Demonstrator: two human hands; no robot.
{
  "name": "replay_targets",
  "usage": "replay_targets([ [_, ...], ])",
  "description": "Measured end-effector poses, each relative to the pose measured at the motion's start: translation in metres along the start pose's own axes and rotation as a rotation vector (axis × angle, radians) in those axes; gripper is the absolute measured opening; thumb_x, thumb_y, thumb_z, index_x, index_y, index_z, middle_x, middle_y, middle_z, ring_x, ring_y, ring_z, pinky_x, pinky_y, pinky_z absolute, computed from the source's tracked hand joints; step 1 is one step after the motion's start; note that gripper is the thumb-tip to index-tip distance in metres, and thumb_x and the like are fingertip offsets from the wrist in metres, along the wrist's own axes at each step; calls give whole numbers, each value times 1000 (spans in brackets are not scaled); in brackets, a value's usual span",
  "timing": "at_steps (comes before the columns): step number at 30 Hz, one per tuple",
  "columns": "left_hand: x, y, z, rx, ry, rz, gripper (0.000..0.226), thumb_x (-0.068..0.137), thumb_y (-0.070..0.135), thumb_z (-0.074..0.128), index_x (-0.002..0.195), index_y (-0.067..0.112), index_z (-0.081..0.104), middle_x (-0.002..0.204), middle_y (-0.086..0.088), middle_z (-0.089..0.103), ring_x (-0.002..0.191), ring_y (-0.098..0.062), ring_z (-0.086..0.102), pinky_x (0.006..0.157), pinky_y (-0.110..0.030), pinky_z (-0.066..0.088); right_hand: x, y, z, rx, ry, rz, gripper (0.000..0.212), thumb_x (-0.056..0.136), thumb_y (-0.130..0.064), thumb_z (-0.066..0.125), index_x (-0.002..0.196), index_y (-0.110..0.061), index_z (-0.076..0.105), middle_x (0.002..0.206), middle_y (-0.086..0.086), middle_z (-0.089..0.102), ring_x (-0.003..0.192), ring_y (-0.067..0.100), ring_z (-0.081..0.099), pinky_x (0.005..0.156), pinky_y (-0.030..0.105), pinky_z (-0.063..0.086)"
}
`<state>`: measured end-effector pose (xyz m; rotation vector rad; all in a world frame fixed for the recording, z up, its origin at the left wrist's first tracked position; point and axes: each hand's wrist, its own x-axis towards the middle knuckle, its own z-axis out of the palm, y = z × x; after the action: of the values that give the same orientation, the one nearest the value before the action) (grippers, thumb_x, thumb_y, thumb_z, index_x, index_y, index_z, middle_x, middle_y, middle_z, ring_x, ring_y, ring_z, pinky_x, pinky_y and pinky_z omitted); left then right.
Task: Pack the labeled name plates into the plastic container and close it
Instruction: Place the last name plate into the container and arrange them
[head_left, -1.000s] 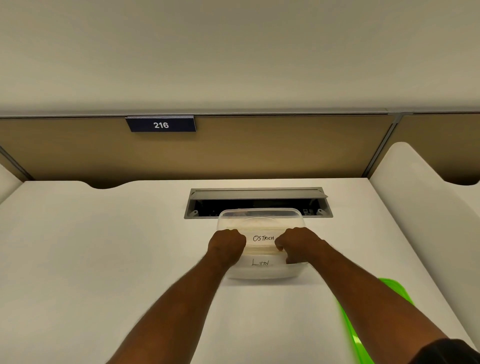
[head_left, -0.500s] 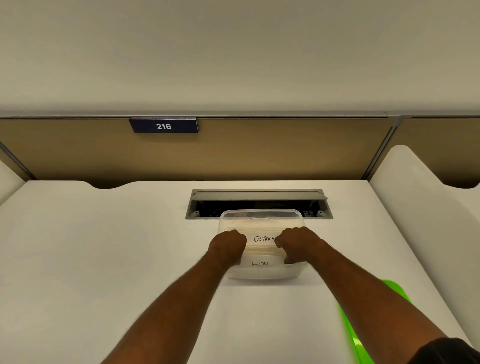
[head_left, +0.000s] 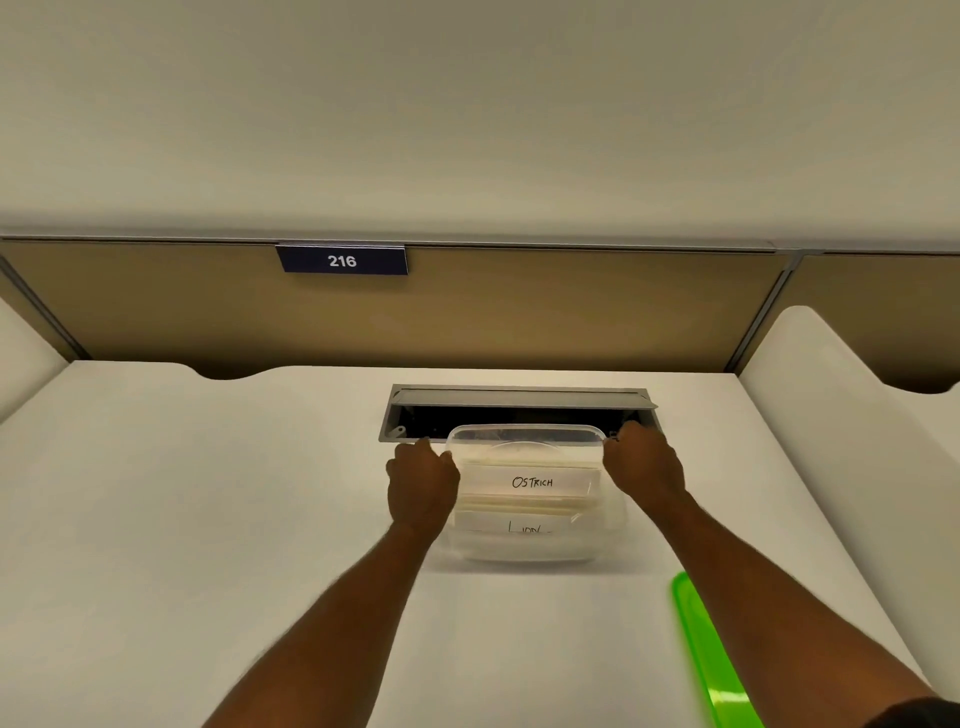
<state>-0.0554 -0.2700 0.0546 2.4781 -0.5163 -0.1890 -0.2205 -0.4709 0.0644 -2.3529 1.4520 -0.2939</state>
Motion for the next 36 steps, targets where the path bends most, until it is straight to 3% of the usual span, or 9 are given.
replay_targets([
  [2,4,-8,-1,-19,-47,-45,36,95,29,48,114,0,60,116,-18,62,109,-33,57,91,-39,46,2,6,6,52,-88,40,30,95,-30,48,104,-4,59,106,17,64,95,35,63,78,34,51],
  [5,7,-16,2,29,-123,50,40,99,30,38,88,3,65,90,-12,67,81,-25,59,72,-30,44,2,8,14,77,-168,27,34,98,-31,42,108,-3,60,108,18,66,97,35,64,86,42,55],
  [8,9,-16,6,-2,-122,112,46,101,31,36,86,0,67,88,-13,70,82,-27,63,70,-26,40,2,12,19,77,-149,26,35,101,-28,38,111,-3,60,111,19,66,101,36,64,87,40,51],
  [13,13,-19,12,-64,-97,90,45,99,28,41,77,-1,67,80,-16,70,68,-23,56,66,-27,40,0,16,22,109,-120,3,34,102,-25,36,114,-2,59,115,20,66,105,37,63,90,38,49],
  [19,10,-21,10,-73,-71,77,40,98,26,44,79,1,68,80,-14,70,68,-22,56,66,-27,41,-12,13,17,112,-96,-10,33,101,-24,37,106,-2,61,108,20,67,98,37,64,84,38,51],
  [25,-4,-31,-14,-67,-28,112,40,99,24,43,77,0,66,79,-16,69,67,-23,54,65,-26,39,-36,-1,9,91,-104,3,31,101,-22,38,102,-1,61,103,18,68,93,34,66,67,27,43],
  [28,-13,-44,-34,-90,-13,104,40,98,24,43,75,0,65,78,-16,69,73,-30,60,65,-28,40,-54,-15,6,102,-115,-5,30,99,-20,39,99,-2,62,98,17,68,85,33,66,63,27,44],
  [33,-27,-80,-66,-85,-16,69,42,98,24,43,68,1,59,77,-18,68,76,-34,61,64,-30,41,-93,-43,13,144,-138,-24,27,98,-20,39,81,-6,55,84,15,64,74,29,64,66,33,53],
  [36,-35,-105,-82,-71,-37,57,40,98,25,43,63,8,53,79,-19,68,76,-34,59,65,-32,41,-118,-58,20,159,-161,-36,29,98,-20,39,85,-3,59,86,16,67,77,33,68,74,40,59],
])
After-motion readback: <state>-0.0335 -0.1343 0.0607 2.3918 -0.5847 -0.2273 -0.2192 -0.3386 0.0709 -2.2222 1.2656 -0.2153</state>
